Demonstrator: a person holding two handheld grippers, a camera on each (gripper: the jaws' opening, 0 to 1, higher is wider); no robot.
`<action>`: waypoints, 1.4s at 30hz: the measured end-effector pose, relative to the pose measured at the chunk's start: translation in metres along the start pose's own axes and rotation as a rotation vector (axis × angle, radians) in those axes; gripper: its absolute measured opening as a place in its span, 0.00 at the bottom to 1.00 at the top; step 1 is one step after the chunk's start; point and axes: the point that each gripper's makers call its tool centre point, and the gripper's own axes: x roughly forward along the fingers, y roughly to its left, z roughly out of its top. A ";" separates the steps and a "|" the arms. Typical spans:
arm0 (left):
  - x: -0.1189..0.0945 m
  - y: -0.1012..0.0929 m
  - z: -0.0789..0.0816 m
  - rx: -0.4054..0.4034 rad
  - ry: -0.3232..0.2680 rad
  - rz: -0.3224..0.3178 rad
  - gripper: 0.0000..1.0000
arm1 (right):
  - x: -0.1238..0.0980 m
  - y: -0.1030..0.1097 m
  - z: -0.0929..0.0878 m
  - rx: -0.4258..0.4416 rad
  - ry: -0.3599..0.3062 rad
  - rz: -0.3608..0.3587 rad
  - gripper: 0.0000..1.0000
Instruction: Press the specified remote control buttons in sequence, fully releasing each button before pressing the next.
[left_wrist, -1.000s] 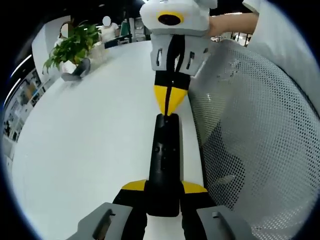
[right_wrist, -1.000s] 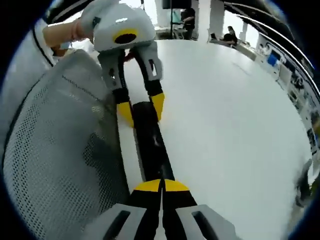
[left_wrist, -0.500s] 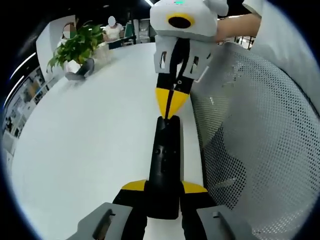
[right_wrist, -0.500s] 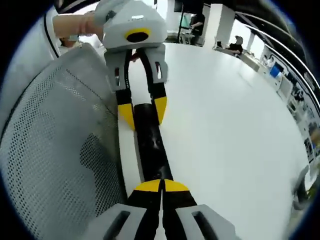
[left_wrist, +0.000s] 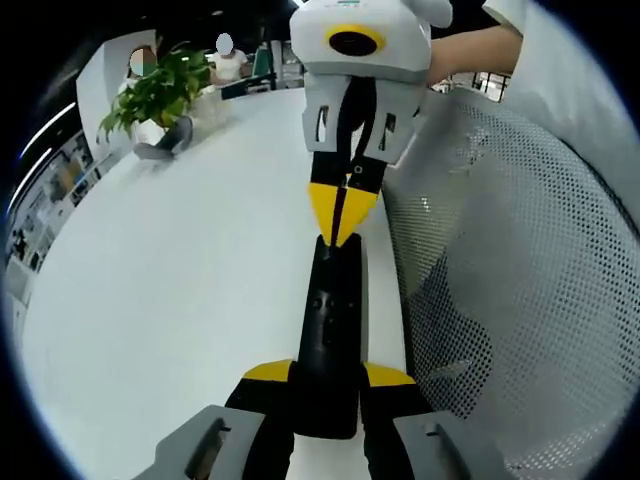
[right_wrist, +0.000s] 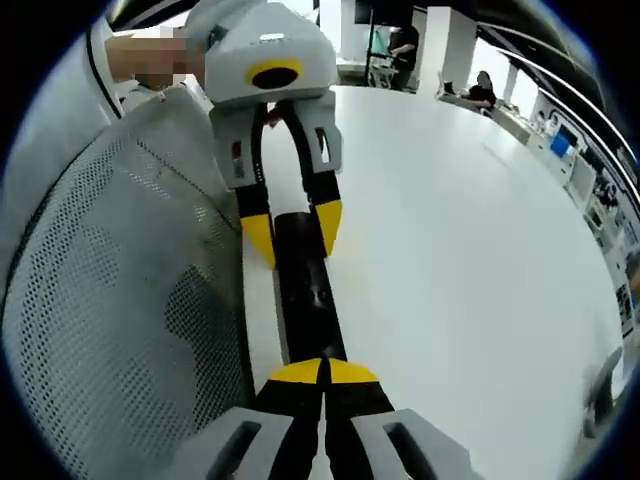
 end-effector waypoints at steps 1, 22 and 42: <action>0.000 0.000 0.000 0.003 -0.002 -0.002 0.24 | 0.000 0.000 0.000 -0.033 0.018 -0.004 0.00; -0.001 -0.001 0.001 -0.009 -0.017 0.009 0.24 | 0.001 0.002 0.012 0.050 -0.031 -0.037 0.00; -0.001 -0.001 0.001 -0.008 -0.022 0.005 0.24 | 0.003 0.007 0.012 0.043 -0.016 0.014 0.00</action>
